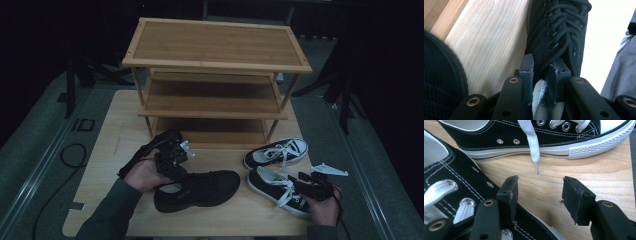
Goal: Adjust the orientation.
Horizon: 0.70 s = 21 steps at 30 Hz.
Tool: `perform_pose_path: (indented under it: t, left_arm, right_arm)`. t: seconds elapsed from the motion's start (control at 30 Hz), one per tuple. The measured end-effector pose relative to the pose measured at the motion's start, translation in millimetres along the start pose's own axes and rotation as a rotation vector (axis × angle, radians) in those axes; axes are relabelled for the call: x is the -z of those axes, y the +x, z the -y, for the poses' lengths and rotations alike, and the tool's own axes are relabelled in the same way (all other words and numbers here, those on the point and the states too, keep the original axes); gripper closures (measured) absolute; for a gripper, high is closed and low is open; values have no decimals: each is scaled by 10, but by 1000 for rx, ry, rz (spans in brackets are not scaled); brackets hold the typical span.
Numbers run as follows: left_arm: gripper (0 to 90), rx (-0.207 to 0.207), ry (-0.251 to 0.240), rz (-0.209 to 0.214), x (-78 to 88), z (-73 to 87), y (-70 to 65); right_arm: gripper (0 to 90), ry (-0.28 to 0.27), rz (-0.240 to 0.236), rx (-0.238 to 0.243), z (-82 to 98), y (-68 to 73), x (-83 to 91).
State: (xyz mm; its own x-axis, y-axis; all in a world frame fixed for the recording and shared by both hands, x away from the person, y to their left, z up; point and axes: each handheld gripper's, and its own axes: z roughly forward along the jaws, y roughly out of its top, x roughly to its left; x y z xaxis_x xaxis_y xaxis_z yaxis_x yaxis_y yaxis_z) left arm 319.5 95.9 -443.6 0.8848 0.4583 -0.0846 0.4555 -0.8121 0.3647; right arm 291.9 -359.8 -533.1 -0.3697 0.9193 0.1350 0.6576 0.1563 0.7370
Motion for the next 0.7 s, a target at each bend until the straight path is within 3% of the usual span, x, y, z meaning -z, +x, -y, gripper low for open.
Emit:
perform_pose_path:
  t: [0.13,0.23,0.37,0.7]
  left_arm:
    - [748,-10,9,-10,-38,-67,-22]
    - [852,-22,19,-33,-43,-76,-33]
    - [867,-21,16,-35,-34,-60,-38]
    - [868,53,-1,-52,50,118,86]
  right_arm:
    - [462,0,-1,0,0,-2,-1]
    - [462,0,-2,1,-1,-3,-1]
    - [462,0,-2,2,-1,-2,-1]
    - [460,0,-3,1,-1,-3,-2]
